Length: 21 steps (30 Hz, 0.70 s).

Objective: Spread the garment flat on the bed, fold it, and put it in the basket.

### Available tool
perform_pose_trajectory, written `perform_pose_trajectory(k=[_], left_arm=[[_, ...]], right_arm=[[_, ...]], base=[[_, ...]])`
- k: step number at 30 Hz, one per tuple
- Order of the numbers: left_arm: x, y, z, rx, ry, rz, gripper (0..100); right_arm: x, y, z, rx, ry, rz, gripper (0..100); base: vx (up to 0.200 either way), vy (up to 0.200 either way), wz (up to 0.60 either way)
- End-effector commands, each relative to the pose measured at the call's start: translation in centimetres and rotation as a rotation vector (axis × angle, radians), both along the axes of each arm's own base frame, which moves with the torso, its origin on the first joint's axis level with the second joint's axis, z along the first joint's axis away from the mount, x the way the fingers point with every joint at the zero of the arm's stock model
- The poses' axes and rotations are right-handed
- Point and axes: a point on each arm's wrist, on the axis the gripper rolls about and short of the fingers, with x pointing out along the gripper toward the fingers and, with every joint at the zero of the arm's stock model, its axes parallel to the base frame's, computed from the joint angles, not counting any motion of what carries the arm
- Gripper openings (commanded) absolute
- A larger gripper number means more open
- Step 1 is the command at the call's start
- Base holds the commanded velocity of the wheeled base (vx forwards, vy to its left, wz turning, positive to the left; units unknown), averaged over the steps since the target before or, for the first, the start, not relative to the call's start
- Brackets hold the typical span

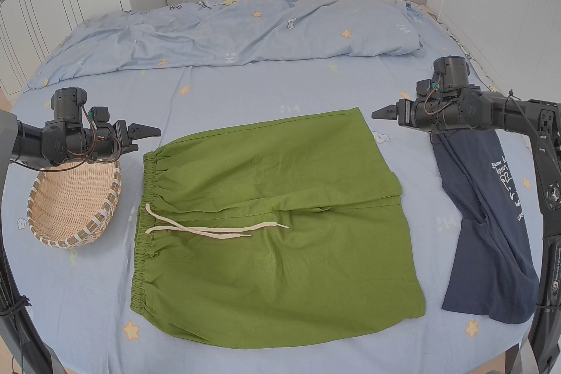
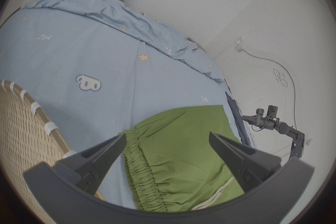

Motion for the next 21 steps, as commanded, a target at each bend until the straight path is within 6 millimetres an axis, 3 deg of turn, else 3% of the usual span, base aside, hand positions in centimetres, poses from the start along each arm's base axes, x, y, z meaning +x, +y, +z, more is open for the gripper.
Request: perform_pose_trajectory(k=[1,4,8,10,11,17,21], left_arm=[[-3.8,-1.1,4.2,-0.045,-0.035,0.012,100],[-6.5,-1.6,4.7,-0.101,0.012,0.029,100],[-10.4,-1.8,2.5,-0.132,0.123,0.043,100],[-11.5,-1.9,1.8,-0.139,0.154,0.046,100],[-13.6,-2.0,0.5,-0.153,0.208,0.045,100],[-20.5,-2.1,-3.0,-0.249,0.341,0.009,100],[-22.8,-2.2,-4.3,-0.265,0.355,0.005,100]], right_arm=[[-6.3,-2.7,7.2,0.069,-0.029,-0.064,100],[-10.7,-3.2,6.2,0.08,0.062,-0.069,100],[-15.9,-3.6,4.1,0.142,0.125,-0.042,100],[-17.1,-3.8,3.5,0.161,0.135,-0.044,100],[-19.0,-3.8,2.3,0.194,0.147,-0.046,100],[-22.0,-4.2,-2.0,0.229,0.142,-0.063,100],[-23.8,-4.1,-3.3,0.242,0.161,-0.06,100]], base=[[0.0,0.0,0.0],[0.0,0.0,0.0],[0.0,0.0,0.0],[0.0,0.0,0.0],[0.0,0.0,0.0],[0.0,0.0,0.0],[0.0,0.0,0.0]])
